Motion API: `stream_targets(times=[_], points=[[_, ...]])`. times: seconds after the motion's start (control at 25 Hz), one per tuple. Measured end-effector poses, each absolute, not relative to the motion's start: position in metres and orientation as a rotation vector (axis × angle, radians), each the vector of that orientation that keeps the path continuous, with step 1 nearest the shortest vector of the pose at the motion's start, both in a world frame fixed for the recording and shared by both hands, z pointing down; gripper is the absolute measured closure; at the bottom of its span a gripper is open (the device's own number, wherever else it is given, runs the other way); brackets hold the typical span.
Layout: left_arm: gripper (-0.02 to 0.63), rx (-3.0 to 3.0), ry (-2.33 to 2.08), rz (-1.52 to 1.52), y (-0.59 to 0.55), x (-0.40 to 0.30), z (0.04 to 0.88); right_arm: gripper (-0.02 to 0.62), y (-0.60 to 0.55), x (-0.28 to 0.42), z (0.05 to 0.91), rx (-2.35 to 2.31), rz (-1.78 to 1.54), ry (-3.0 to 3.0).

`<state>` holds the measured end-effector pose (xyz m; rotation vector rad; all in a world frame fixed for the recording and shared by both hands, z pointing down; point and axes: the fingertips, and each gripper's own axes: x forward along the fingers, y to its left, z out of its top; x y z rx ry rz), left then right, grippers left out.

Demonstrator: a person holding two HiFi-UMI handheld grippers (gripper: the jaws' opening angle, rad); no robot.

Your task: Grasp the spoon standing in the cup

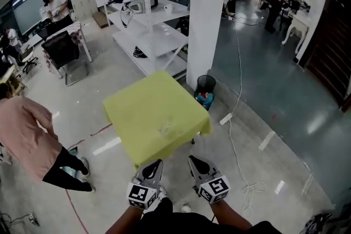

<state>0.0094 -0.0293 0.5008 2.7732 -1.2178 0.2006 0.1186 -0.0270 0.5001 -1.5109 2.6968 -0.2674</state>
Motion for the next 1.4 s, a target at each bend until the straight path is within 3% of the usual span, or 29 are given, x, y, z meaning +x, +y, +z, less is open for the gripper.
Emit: stream_targets(times=[0.8, 1.4], points=[[0.600, 2.795, -1.252, 0.078, -0.160, -0.055, 0.480, 0.589, -0.152, 0.039, 0.471, -1.476, -0.185, 2.722], [0.600, 2.702, -1.301, 0.174, -0.209, -0.064, 0.519, 0.589, -0.209, 0.052, 0.505, -1.489, -0.265, 2.762]])
